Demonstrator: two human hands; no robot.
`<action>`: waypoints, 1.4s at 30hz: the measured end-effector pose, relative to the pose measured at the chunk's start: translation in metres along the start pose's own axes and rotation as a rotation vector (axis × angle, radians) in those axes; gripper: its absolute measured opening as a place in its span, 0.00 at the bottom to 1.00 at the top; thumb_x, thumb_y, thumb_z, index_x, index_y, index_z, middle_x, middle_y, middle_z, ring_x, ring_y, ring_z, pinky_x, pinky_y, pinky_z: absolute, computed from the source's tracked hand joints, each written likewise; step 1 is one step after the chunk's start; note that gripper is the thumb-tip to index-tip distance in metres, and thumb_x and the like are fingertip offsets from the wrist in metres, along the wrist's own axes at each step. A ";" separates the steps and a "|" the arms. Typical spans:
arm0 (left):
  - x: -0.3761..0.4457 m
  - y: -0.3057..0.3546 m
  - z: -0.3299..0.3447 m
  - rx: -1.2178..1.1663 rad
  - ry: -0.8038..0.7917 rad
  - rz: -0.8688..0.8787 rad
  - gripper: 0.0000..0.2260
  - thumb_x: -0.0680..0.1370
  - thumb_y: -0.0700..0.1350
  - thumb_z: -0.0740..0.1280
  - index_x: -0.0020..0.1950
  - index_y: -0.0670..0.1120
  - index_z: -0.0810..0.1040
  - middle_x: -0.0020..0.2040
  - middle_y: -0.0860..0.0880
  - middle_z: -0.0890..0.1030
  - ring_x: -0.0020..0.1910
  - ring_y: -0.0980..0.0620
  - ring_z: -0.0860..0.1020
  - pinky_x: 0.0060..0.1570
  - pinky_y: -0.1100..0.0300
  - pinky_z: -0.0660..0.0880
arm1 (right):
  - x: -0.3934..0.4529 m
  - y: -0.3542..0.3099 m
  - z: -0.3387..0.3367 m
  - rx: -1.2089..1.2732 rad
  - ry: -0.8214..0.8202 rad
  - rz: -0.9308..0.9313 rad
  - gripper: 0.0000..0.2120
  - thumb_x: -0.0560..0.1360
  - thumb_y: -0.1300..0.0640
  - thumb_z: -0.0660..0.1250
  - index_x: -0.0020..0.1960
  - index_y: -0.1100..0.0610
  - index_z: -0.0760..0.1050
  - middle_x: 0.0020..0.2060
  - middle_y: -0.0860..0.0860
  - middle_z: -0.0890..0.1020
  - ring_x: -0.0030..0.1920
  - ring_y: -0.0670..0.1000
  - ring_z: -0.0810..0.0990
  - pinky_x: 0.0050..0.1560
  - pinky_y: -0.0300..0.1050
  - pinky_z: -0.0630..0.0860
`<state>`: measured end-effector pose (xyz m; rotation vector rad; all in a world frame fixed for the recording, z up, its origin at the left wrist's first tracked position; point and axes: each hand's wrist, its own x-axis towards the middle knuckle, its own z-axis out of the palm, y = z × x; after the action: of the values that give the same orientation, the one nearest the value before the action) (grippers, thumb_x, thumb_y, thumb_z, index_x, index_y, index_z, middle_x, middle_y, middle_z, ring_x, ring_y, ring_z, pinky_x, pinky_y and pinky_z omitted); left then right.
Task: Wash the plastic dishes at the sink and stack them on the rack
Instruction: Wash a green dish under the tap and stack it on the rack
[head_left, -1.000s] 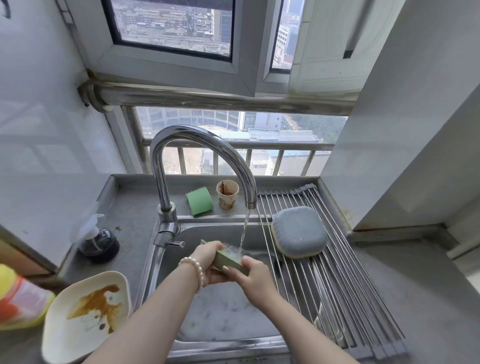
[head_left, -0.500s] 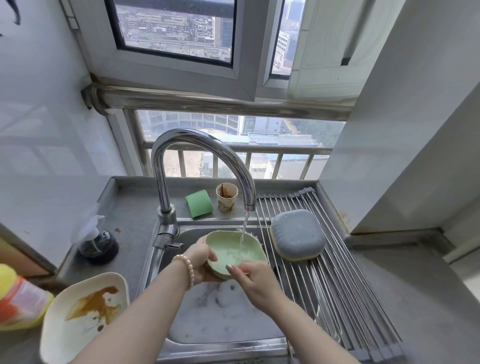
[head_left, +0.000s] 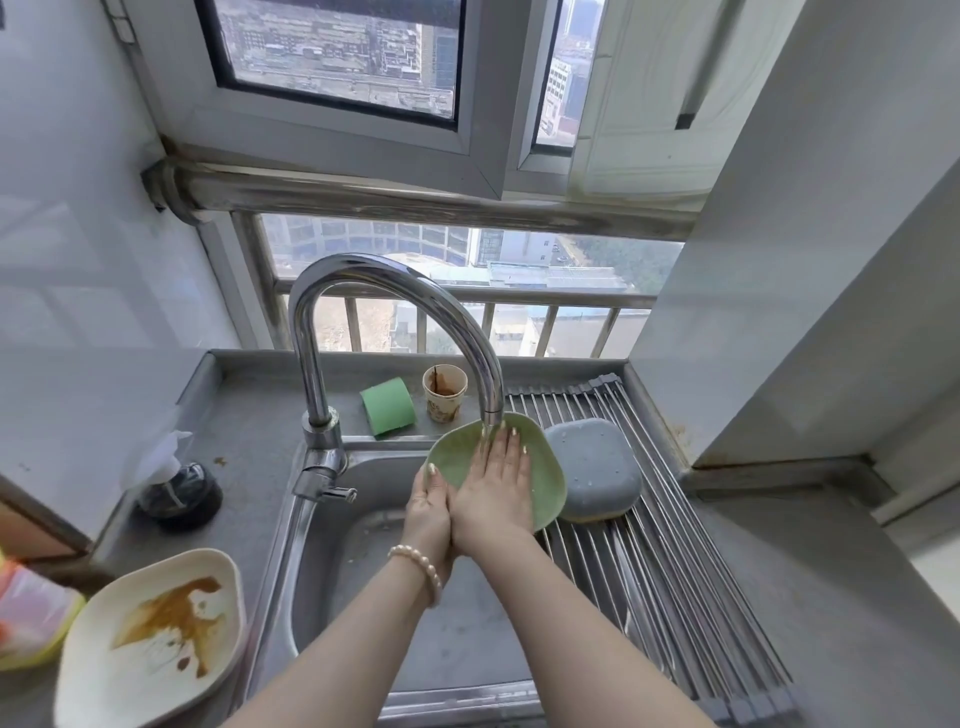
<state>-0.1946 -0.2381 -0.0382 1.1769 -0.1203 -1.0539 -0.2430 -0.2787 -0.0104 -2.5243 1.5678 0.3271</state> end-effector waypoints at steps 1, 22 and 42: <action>0.002 0.001 -0.002 -0.028 -0.012 -0.019 0.12 0.84 0.46 0.52 0.67 0.49 0.67 0.48 0.49 0.78 0.45 0.55 0.77 0.37 0.64 0.77 | 0.002 -0.003 0.000 0.010 0.009 -0.013 0.37 0.80 0.38 0.38 0.75 0.64 0.33 0.75 0.61 0.34 0.75 0.59 0.33 0.73 0.55 0.33; 0.018 0.015 -0.007 -0.313 0.005 -0.368 0.35 0.76 0.70 0.51 0.52 0.39 0.79 0.44 0.40 0.84 0.47 0.41 0.80 0.47 0.50 0.76 | -0.019 0.012 0.011 0.680 0.058 -0.306 0.23 0.76 0.49 0.58 0.29 0.60 0.75 0.28 0.57 0.79 0.33 0.56 0.75 0.39 0.52 0.73; 0.008 0.017 0.013 -0.376 -0.042 -0.317 0.28 0.78 0.64 0.57 0.70 0.46 0.70 0.60 0.49 0.77 0.60 0.49 0.76 0.62 0.50 0.70 | -0.004 0.008 0.018 0.455 -0.113 -0.447 0.29 0.79 0.60 0.49 0.79 0.54 0.46 0.78 0.52 0.49 0.77 0.49 0.42 0.74 0.47 0.34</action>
<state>-0.1880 -0.2530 -0.0222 0.8469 0.2314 -1.3128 -0.2539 -0.2742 -0.0272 -2.3472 0.8731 0.0434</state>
